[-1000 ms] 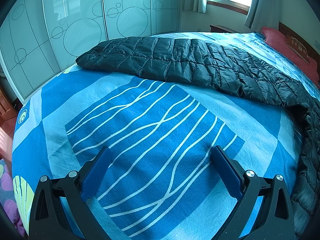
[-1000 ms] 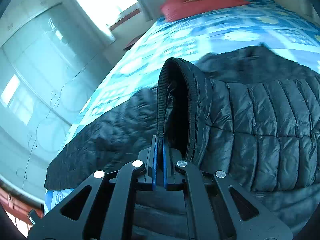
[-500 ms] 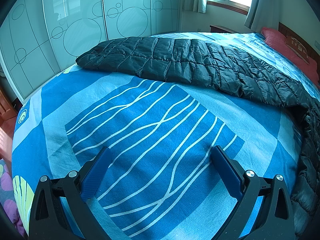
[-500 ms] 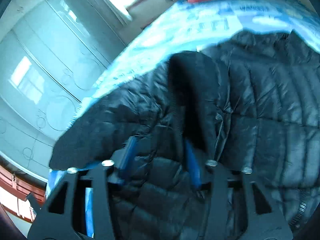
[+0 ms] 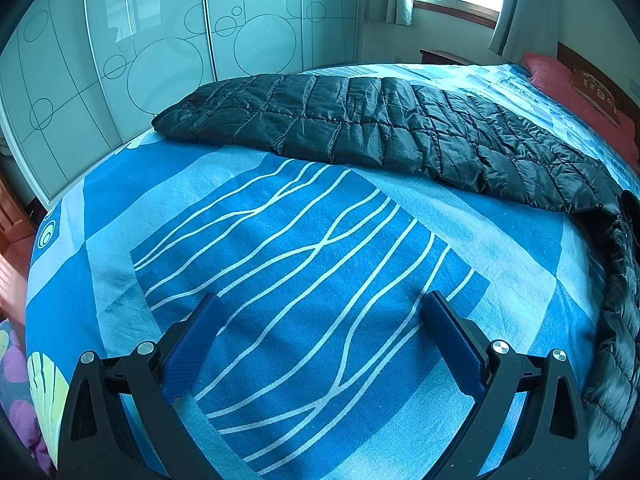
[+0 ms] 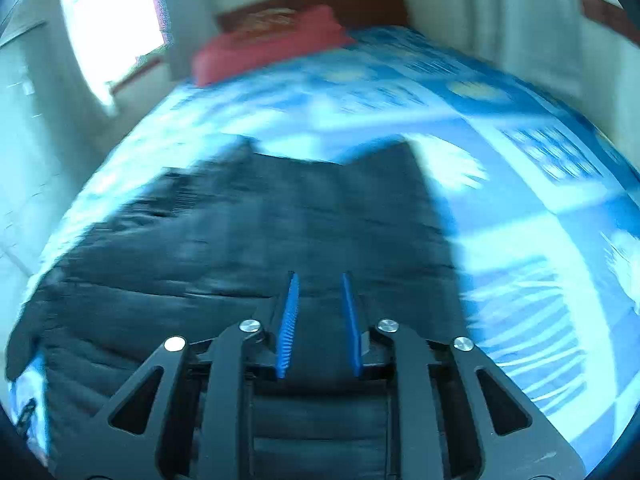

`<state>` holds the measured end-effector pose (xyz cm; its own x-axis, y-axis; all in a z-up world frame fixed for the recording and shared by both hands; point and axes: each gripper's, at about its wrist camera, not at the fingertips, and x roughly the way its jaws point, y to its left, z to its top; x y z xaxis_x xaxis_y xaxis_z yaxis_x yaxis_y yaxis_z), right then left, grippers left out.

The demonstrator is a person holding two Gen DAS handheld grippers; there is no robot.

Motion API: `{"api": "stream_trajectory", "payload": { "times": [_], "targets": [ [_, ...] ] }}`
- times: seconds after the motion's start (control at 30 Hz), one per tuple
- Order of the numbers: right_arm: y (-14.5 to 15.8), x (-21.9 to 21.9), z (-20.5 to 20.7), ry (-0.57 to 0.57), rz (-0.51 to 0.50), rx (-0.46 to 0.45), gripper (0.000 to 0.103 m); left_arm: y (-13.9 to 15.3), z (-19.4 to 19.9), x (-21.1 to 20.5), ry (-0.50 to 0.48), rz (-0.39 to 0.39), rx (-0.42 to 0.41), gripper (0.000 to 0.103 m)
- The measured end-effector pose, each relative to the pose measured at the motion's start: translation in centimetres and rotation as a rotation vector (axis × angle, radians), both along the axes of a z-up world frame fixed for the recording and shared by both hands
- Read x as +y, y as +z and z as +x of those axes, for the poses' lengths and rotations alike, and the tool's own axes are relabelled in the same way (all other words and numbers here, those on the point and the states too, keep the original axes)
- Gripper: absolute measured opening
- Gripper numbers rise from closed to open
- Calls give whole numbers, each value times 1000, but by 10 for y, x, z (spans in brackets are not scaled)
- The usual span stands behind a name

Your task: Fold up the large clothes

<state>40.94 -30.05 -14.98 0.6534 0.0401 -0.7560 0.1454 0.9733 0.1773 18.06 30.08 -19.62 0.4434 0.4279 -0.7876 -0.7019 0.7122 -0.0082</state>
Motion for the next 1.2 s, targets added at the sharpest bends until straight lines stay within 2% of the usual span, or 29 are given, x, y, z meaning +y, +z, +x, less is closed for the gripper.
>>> {"api": "stream_trajectory", "payload": {
  "times": [0.03, 0.07, 0.1, 0.2, 0.3, 0.37, 0.43, 0.53, 0.63, 0.73, 0.8, 0.9, 0.97, 1.03, 1.17, 1.2],
  "targets": [
    [-16, -11, 3, -3, 5, 50, 14, 0, 0, 0, 0, -1, 0, 99],
    [-31, -20, 6, 6, 17, 84, 5, 0, 0, -1, 0, 1, 1, 99],
    [-39, -24, 4, 24, 38, 62, 4, 0, 0, 0, 0, 1, 2, 99],
    [-31, -32, 3, 34, 61, 56, 4, 0, 0, 0, 0, 0, 1, 99],
    [-5, -28, 3, 53, 80, -15, 5, 0, 0, -1, 0, 1, 1, 99],
    [3, -30, 13, 48, 60, -44, 10, 0, 0, -1, 0, 3, 2, 99],
    [-3, -32, 28, 30, 21, -31, 11, 0, 0, -1, 0, 1, 1, 99],
    [-35, -42, 46, 25, 45, 62, 10, 0, 0, -1, 0, 1, 0, 99],
    [-20, -44, 46, 11, 74, 42, 10, 0, 0, -1, 0, 1, 0, 99],
    [11, -41, 52, 8, 42, -58, 15, 0, 0, -1, 0, 3, 1, 99],
    [17, -41, 66, 1, 15, -76, 36, 0, 0, -1, 0, 3, 1, 99],
    [4, -43, 93, -8, -15, -47, 36, 0, 0, -1, 0, 1, 0, 99],
    [-25, -46, 111, -26, -35, 46, 36, 0, 0, -1, 0, 3, 1, 99],
    [-35, -47, 114, -18, -59, 45, 36, 0, 0, -1, 0, 3, 1, 99],
    [-12, -45, 97, -55, -34, 9, 36, -1, 0, -2, 0, 2, 1, 99],
    [-7, -39, 86, -48, -28, -11, 41, 0, 0, -2, 0, 1, -1, 99]
  ]
}}
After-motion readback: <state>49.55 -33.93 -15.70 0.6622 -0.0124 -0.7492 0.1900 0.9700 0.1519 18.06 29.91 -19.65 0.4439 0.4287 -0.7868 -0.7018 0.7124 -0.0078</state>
